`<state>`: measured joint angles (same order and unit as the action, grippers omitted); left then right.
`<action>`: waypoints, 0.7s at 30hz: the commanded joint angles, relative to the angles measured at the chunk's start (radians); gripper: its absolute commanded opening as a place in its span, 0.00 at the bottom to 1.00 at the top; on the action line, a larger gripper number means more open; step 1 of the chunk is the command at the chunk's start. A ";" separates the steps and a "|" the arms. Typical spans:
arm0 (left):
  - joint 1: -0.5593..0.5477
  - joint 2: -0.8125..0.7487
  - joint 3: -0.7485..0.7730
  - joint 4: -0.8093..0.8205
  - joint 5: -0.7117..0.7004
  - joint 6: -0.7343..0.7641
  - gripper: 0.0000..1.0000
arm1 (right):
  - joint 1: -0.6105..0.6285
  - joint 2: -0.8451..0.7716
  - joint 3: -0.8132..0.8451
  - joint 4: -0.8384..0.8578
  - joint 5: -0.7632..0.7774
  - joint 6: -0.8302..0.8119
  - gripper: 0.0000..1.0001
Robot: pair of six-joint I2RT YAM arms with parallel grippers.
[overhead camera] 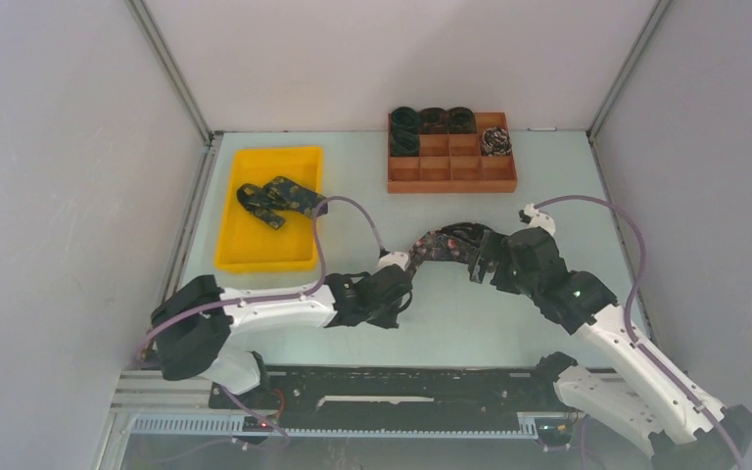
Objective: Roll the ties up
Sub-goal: Flatten out the tie at the center of the board.
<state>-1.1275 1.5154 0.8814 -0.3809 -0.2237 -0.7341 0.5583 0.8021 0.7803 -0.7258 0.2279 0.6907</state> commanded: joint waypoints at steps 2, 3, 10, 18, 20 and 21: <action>0.043 -0.128 -0.079 -0.015 0.056 -0.002 0.00 | 0.068 0.056 -0.001 0.054 0.053 0.086 0.96; 0.052 -0.146 -0.094 -0.018 0.057 0.001 0.00 | 0.085 0.073 -0.001 0.064 0.056 0.102 0.96; 0.125 -0.241 -0.208 0.003 0.055 0.017 0.00 | 0.216 0.224 0.037 0.110 0.120 0.203 0.95; 0.196 -0.260 -0.303 0.121 0.133 0.046 0.00 | 0.299 0.491 0.205 0.105 0.158 0.239 0.95; 0.208 -0.258 -0.312 0.140 0.153 0.048 0.00 | 0.301 0.552 0.246 0.113 0.161 0.235 0.95; 0.213 -0.259 -0.320 0.149 0.164 0.051 0.00 | 0.300 0.583 0.267 0.115 0.164 0.232 0.96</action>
<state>-0.9363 1.2881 0.5724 -0.3176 -0.1165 -0.7128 0.8490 1.2961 0.9508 -0.6479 0.3347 0.8982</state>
